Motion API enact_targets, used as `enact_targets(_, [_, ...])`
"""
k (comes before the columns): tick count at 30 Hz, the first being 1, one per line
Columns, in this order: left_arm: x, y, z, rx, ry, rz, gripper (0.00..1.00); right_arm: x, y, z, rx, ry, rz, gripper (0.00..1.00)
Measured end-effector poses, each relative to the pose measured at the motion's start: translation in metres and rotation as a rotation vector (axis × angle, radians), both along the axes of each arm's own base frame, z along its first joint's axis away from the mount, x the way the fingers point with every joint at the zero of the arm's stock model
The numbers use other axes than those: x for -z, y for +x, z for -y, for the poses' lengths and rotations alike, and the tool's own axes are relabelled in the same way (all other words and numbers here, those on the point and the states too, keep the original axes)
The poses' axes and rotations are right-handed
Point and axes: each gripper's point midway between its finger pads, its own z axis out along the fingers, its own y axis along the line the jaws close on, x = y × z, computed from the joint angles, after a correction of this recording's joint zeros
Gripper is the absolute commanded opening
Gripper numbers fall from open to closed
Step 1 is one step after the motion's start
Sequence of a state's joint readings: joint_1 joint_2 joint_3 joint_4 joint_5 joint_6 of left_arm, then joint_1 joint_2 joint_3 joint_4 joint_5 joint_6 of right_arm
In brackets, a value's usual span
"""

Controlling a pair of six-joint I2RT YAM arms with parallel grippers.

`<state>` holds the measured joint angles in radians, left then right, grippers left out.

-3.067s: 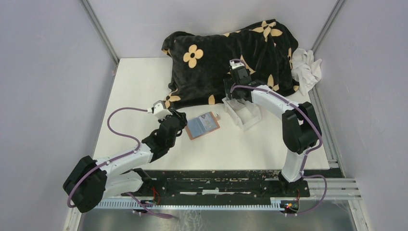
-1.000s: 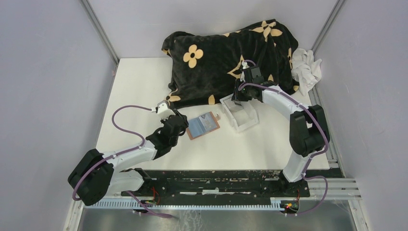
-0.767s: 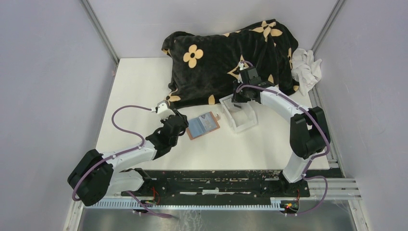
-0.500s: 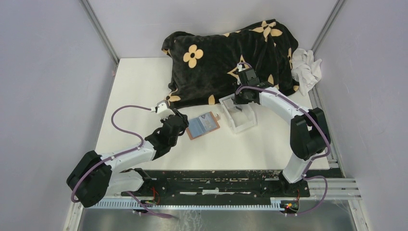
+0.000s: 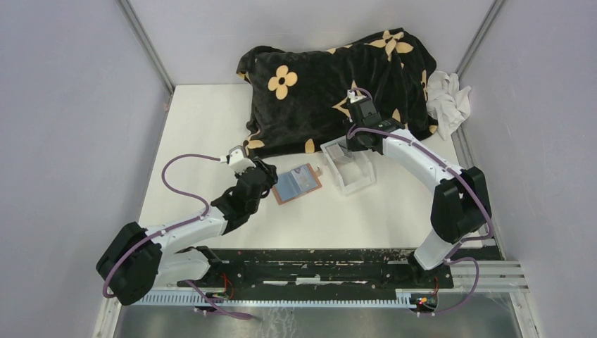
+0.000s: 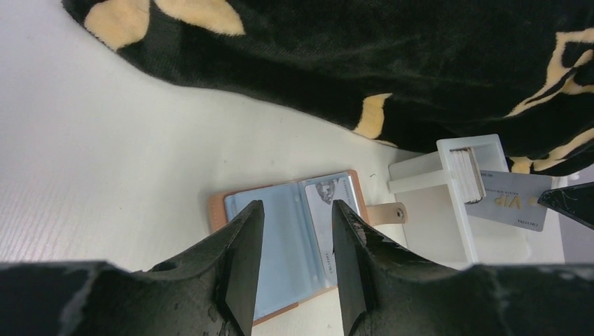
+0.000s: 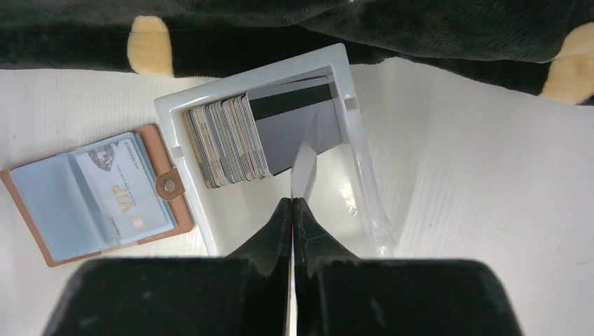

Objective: Put the credit cards into the card holder
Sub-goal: Pick up the credit card from the storage box.

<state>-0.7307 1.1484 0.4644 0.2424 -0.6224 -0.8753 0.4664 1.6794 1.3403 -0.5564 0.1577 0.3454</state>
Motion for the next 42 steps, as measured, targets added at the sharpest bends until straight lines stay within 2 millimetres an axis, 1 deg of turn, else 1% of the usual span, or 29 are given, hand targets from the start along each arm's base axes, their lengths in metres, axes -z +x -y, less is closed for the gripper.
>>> enact_targets(4, [-0.006, 0.001, 0.006, 0.027, -0.025, 0.017, 0.55, -0.015, -0.005, 0.0, -0.008, -0.01, 0.033, 0.01])
enact_targets(6, [-0.009, 0.001, 0.011, 0.053, -0.035, 0.026, 0.59, -0.025, -0.009, -0.001, -0.016, -0.008, 0.052, 0.01])
enact_targets(9, [-0.016, 0.0, 0.02, 0.104, -0.046, 0.044, 0.63, -0.047, -0.019, -0.005, -0.036, 0.008, 0.094, 0.01])
enact_targets(12, [-0.027, -0.004, 0.033, 0.184, -0.072, 0.071, 0.65, -0.078, -0.036, -0.009, -0.067, 0.044, 0.159, 0.01])
enact_targets(14, [-0.035, -0.007, 0.042, 0.239, -0.092, 0.092, 0.66, -0.095, -0.048, -0.011, -0.09, 0.073, 0.194, 0.01])
enact_targets(16, [-0.044, -0.012, 0.051, 0.298, -0.117, 0.114, 0.67, -0.11, -0.064, -0.013, -0.12, 0.104, 0.22, 0.01])
enact_targets(18, [-0.055, -0.017, 0.059, 0.356, -0.139, 0.141, 0.68, -0.119, -0.081, -0.017, -0.16, 0.14, 0.231, 0.01])
enact_targets(20, [-0.066, -0.023, 0.066, 0.419, -0.152, 0.172, 0.7, -0.121, -0.101, -0.022, -0.208, 0.179, 0.224, 0.01])
enact_targets(22, [-0.078, -0.032, 0.075, 0.496, -0.167, 0.206, 0.73, -0.118, -0.121, -0.028, -0.263, 0.215, 0.198, 0.01])
enact_targets(23, [-0.084, -0.036, 0.078, 0.527, -0.17, 0.224, 0.74, -0.114, -0.133, -0.032, -0.295, 0.234, 0.176, 0.01])
enact_targets(25, [-0.094, -0.044, 0.083, 0.587, -0.178, 0.254, 0.76, -0.107, -0.148, -0.037, -0.337, 0.257, 0.145, 0.01])
enact_targets(28, [-0.102, -0.059, 0.092, 0.692, -0.177, 0.282, 0.76, -0.097, -0.176, -0.042, -0.407, 0.309, 0.088, 0.01])
enact_targets(32, [-0.099, -0.079, 0.105, 0.835, -0.174, 0.27, 0.78, -0.093, -0.206, -0.044, -0.478, 0.39, 0.038, 0.01])
enact_targets(35, [-0.097, -0.095, 0.113, 0.935, -0.186, 0.258, 0.78, -0.094, -0.224, -0.046, -0.524, 0.443, 0.014, 0.01])
enact_targets(39, [-0.094, -0.116, 0.12, 1.054, -0.21, 0.247, 0.78, -0.096, -0.243, -0.047, -0.576, 0.49, -0.014, 0.01])
enact_targets(42, [-0.086, -0.131, 0.123, 1.127, -0.224, 0.233, 0.78, -0.096, -0.255, -0.046, -0.605, 0.515, -0.037, 0.01])
